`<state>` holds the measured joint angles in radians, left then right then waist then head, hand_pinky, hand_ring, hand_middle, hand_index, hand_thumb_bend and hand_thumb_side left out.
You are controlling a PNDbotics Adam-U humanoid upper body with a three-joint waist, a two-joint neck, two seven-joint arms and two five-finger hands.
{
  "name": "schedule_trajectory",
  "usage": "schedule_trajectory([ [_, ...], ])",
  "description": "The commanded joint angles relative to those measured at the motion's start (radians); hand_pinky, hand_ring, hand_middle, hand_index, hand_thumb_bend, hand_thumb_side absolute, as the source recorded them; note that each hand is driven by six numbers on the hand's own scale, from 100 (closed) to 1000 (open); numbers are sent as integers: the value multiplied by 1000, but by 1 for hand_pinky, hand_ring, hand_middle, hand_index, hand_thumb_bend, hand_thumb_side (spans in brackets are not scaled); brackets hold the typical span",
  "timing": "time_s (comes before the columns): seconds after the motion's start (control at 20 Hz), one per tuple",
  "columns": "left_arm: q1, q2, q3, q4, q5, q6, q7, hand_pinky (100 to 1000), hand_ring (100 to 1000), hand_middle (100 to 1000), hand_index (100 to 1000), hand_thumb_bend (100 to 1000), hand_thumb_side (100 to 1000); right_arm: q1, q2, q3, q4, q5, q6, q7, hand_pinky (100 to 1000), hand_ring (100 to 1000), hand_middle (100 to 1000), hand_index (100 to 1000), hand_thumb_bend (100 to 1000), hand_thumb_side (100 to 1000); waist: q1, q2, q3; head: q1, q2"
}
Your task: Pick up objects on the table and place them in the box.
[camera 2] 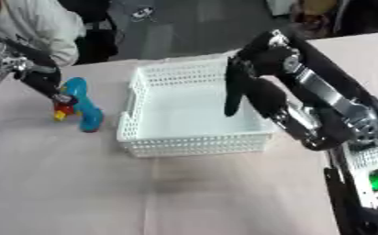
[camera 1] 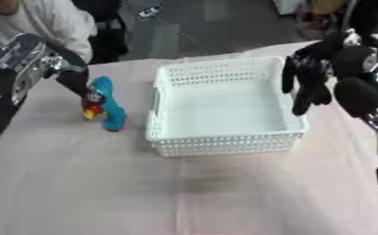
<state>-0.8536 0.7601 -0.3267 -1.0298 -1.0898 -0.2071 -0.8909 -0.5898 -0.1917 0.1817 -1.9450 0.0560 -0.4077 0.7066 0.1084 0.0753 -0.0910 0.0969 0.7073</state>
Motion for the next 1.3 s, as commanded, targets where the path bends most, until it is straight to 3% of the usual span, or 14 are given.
schedule_trajectory([
  [0.05,-28,14,22,12,-15,-11,-16,386,592,693,740,712,1000,-23,1,-2,-17,-2,-68,71,410,202,194,479,100,1000,-2,-14,-1,0,-8],
  [0.75,-35,-12,14,31,-43,-32,-16,410,599,727,836,723,1000,-24,5,-1,-17,-3,-65,76,411,202,195,478,100,1000,-1,-15,-5,3,-6],
  [0.85,-34,-14,12,31,-43,-38,-16,431,625,765,895,713,1000,-24,6,0,-18,-3,-64,78,412,202,195,478,100,1000,-1,-15,-5,3,-6],
  [1.3,-21,-18,5,42,-53,-68,-16,471,686,823,961,727,1000,-25,7,0,-20,-8,-62,81,412,201,195,479,100,1000,-1,-15,-6,4,-5],
])
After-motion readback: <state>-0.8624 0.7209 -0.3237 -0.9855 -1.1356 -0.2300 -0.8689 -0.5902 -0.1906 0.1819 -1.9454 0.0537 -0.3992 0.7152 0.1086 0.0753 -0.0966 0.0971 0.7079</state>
